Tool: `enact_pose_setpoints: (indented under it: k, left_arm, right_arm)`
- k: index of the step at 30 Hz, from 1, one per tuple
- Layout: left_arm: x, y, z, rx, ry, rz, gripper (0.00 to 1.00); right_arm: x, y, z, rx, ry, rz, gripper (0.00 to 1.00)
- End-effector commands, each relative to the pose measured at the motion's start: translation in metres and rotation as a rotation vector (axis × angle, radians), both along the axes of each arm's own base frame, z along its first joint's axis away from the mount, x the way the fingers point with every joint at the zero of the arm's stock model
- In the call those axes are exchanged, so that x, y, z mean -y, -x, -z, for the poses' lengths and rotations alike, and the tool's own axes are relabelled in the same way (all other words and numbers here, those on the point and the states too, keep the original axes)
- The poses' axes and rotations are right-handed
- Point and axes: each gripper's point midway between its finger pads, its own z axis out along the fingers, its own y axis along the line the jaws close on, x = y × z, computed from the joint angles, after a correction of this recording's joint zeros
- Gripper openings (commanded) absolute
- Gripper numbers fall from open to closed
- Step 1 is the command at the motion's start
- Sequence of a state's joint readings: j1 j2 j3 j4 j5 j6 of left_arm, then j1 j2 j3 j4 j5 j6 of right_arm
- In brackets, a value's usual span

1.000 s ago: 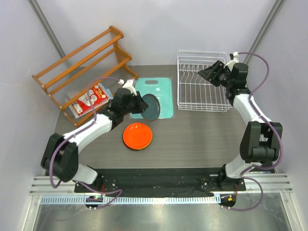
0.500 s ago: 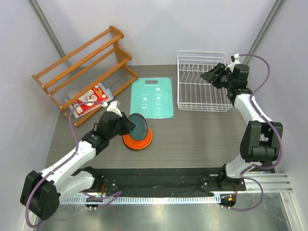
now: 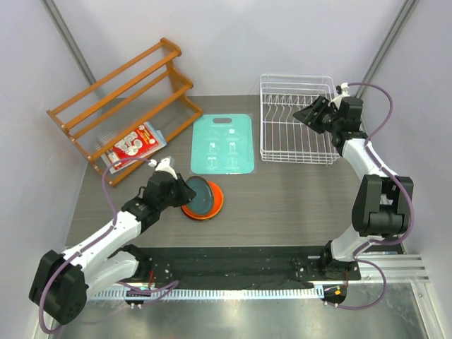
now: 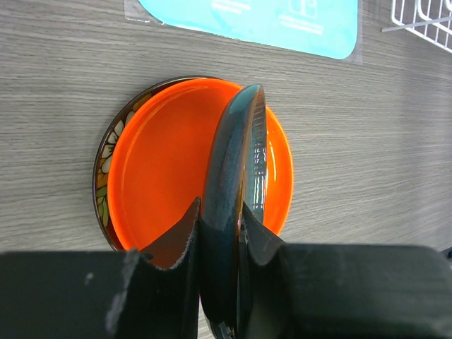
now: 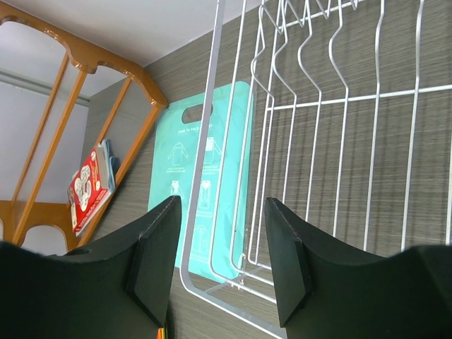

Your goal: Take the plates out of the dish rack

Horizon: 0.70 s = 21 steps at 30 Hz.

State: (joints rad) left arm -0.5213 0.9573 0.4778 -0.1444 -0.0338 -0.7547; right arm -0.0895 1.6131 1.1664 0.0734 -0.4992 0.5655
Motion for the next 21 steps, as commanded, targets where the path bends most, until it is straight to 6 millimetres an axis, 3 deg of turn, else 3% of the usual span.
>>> enact_pose_setpoints:
  k: [1,10,17,21]
  left_arm:
    - [0.013,-0.016,-0.017,0.073,0.071,-0.002,0.00]
    - [0.016,-0.014,0.004,0.011,0.051,0.014,0.01]
    - [0.010,-0.010,0.005,0.009,0.024,0.005,0.50]
    - [0.002,-0.009,0.008,-0.001,-0.019,-0.007,0.64]
  right_arm:
    - [0.003,-0.002,-0.001,0.022,0.021,-0.001,0.56]
    - [0.006,0.000,0.000,0.012,0.044,0.004,0.56]
    - [0.014,0.001,-0.004,0.012,0.093,0.034,0.57]
    - [0.017,0.004,-0.004,0.000,0.116,0.043,0.57]
